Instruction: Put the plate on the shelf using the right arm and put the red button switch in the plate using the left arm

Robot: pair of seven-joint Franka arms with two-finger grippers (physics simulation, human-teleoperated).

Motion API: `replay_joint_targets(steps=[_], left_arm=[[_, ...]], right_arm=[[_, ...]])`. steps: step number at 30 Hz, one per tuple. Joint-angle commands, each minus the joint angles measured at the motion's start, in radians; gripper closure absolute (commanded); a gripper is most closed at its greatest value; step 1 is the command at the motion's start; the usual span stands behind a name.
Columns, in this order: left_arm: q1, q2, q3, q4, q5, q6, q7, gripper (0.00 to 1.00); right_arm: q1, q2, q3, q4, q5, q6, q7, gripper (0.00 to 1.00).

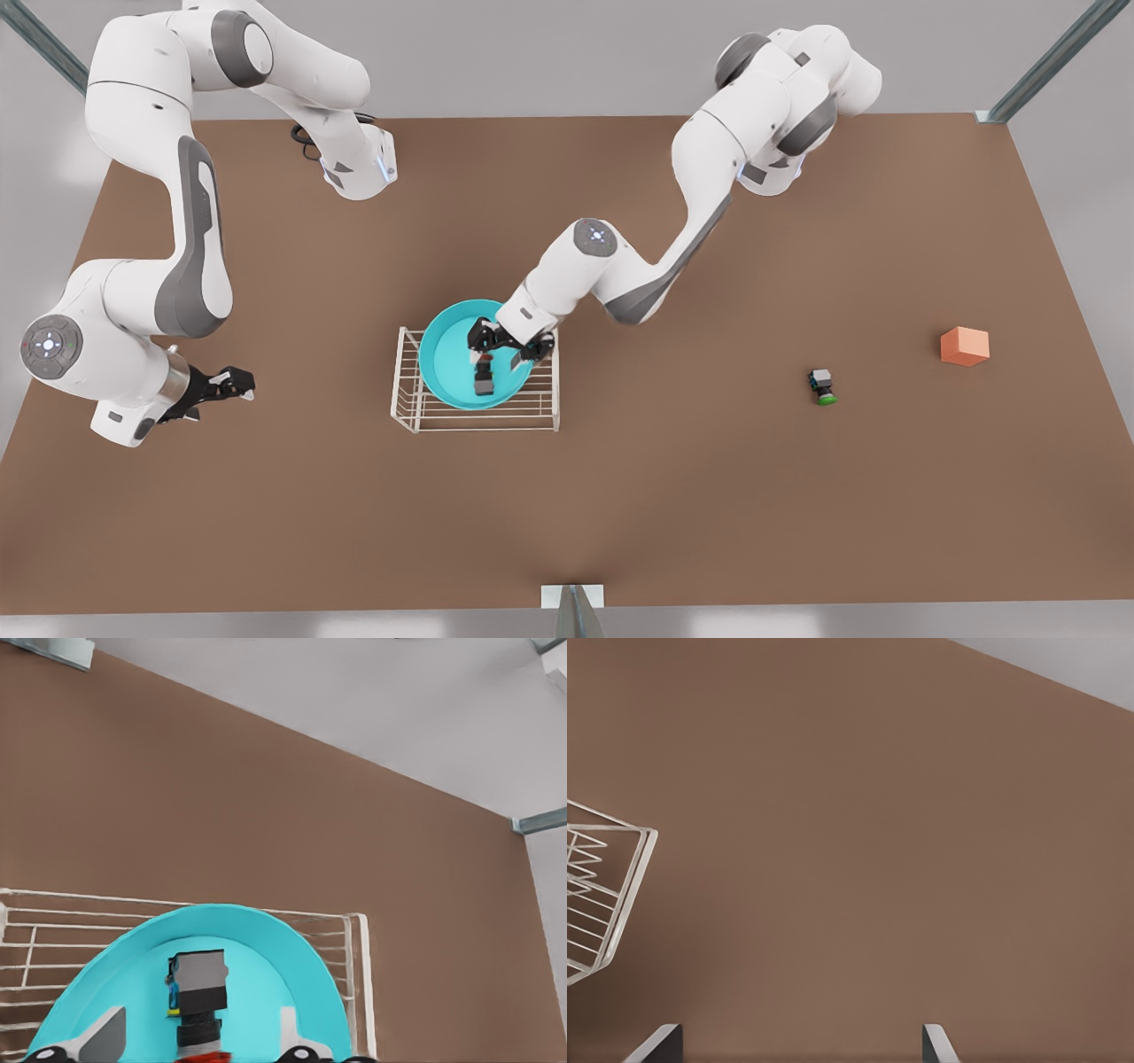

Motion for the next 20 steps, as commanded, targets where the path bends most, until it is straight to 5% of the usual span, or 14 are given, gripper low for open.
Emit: replay_joint_targets(steps=[1, 2, 5, 6, 7, 8, 20], left_arm=[[0.127, -0.123, 0.000, 0.000, 0.027, -0.666, 0.094, 0.00], [0.296, -0.182, 0.001, -0.001, -0.019, -0.890, 0.465, 0.00], [0.540, -0.254, 0.018, 0.000, -0.013, -1.033, 0.792, 0.00], [0.490, -0.323, 0.250, -0.021, -0.152, -1.041, 0.983, 0.00], [0.520, -0.598, 0.268, -0.432, -0.203, -0.781, 0.983, 0.00], [0.513, -0.671, 0.267, -0.554, -0.194, -0.645, 0.981, 0.00], [0.507, -0.631, 0.253, -0.477, -0.148, -0.792, 0.934, 0.00]], right_arm=[[-0.002, -0.001, 0.000, 0.001, 0.001, -0.001, -0.007, 0.00], [-0.002, -0.001, 0.000, 0.001, 0.001, -0.001, -0.007, 0.00], [-0.002, -0.001, 0.000, 0.001, 0.001, -0.001, -0.007, 0.00], [-0.002, 0.002, 0.000, 0.001, 0.003, -0.001, -0.007, 0.00], [-0.002, 0.005, 0.000, 0.001, 0.003, -0.001, -0.007, 0.00], [-0.002, 0.007, 0.000, 0.001, 0.003, -0.001, -0.007, 0.00], [-0.002, 0.010, 0.000, 0.001, 0.007, -0.001, -0.007, 0.00]])
